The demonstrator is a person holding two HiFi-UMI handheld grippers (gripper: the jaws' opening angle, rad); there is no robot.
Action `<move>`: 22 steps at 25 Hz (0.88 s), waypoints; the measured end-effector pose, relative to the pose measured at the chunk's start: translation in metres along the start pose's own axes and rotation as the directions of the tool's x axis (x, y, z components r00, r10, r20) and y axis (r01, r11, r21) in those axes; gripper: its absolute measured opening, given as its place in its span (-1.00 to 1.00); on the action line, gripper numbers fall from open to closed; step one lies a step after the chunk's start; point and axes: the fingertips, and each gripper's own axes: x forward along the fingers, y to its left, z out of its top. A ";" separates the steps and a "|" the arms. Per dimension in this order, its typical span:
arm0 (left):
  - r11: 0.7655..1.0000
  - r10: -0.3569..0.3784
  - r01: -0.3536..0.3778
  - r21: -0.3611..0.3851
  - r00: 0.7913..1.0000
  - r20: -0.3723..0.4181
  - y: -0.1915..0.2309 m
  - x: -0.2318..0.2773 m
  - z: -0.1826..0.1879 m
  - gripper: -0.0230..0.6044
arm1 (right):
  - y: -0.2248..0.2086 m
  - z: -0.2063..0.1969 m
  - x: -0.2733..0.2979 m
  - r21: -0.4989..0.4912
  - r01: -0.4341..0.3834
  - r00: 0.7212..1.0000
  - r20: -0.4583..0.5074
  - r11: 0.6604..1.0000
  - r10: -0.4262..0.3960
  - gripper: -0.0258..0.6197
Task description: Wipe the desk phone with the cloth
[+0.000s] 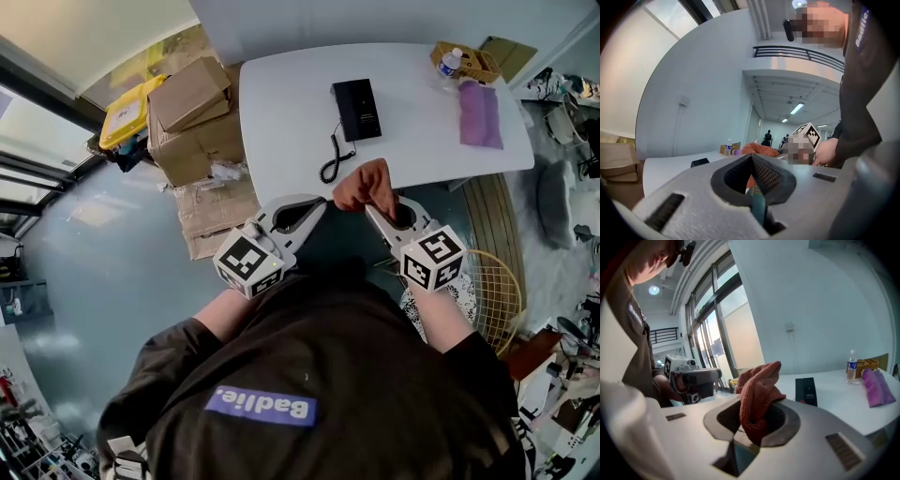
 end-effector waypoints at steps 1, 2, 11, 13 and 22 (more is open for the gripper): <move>1.000 0.007 -0.007 0.000 1.000 0.001 -0.003 0.001 0.001 -0.88 | 0.003 0.003 -0.004 0.007 -0.017 1.000 0.009 1.000 0.017 -0.63; 1.000 0.012 -0.012 0.000 1.000 0.001 -0.006 0.003 0.003 -0.88 | 0.005 0.007 -0.009 0.013 -0.033 0.999 0.018 0.999 0.033 -0.63; 0.999 0.041 -0.041 -0.008 0.999 -0.021 -0.022 0.016 -0.006 -0.88 | 0.011 0.019 -0.028 0.030 -0.120 0.991 0.063 0.992 0.118 -0.63; 0.999 0.048 -0.049 -0.012 0.999 -0.024 -0.022 0.016 -0.009 -0.88 | 0.012 0.018 -0.027 0.028 -0.135 0.989 0.058 0.990 0.133 -0.63; 0.997 0.075 -0.076 -0.017 0.997 -0.013 -0.022 0.012 -0.010 -0.88 | 0.017 0.020 -0.025 -0.011 -0.160 0.986 0.055 0.987 0.160 -0.63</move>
